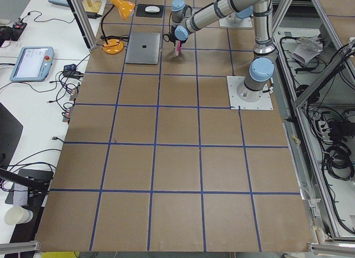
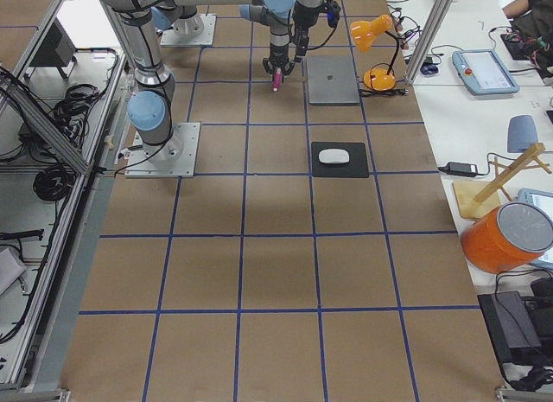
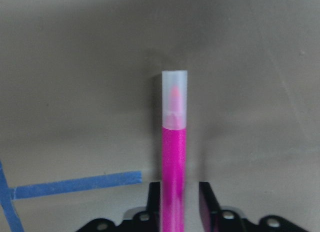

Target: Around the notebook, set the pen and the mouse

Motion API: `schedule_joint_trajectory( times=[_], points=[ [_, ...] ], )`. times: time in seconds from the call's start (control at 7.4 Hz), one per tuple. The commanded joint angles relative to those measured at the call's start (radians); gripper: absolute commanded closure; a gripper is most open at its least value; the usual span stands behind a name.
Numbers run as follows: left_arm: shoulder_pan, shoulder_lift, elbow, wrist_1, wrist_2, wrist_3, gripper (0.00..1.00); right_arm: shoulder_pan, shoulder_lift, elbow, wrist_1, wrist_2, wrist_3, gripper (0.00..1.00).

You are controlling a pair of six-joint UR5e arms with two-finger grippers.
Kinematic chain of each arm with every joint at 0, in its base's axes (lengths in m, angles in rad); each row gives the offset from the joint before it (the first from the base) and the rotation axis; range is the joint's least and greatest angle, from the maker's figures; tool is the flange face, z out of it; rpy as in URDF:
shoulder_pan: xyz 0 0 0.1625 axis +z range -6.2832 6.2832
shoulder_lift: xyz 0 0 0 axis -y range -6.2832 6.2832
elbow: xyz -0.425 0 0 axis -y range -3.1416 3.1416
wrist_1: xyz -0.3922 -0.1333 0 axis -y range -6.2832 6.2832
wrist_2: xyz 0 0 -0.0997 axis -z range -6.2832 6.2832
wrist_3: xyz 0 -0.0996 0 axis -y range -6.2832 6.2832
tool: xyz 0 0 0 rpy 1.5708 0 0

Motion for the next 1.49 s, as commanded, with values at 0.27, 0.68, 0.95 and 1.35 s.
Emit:
schedule_joint_trajectory(
  times=[0.27, 0.68, 0.95, 1.35],
  points=[
    [0.021, 0.134, 0.003, -0.045, 0.012, 0.518, 0.0, 0.001, 0.0, -0.007, -0.033, -0.018, 0.01, 0.0],
    [0.151, 0.34, 0.012, -0.286, 0.008, 1.091, 0.0, 0.044, 0.006, -0.008, -0.042, -0.018, 0.079, 0.0],
    [0.302, 0.446, 0.142, -0.587, 0.012, 1.437, 0.0, 0.044, 0.005, 0.008, -0.076, -0.019, 0.079, 0.0],
    [0.461, 0.46, 0.329, -0.796, 0.015, 1.811, 0.0, 0.042, 0.005, 0.01, -0.073, -0.022, 0.076, 0.0]
  ],
)
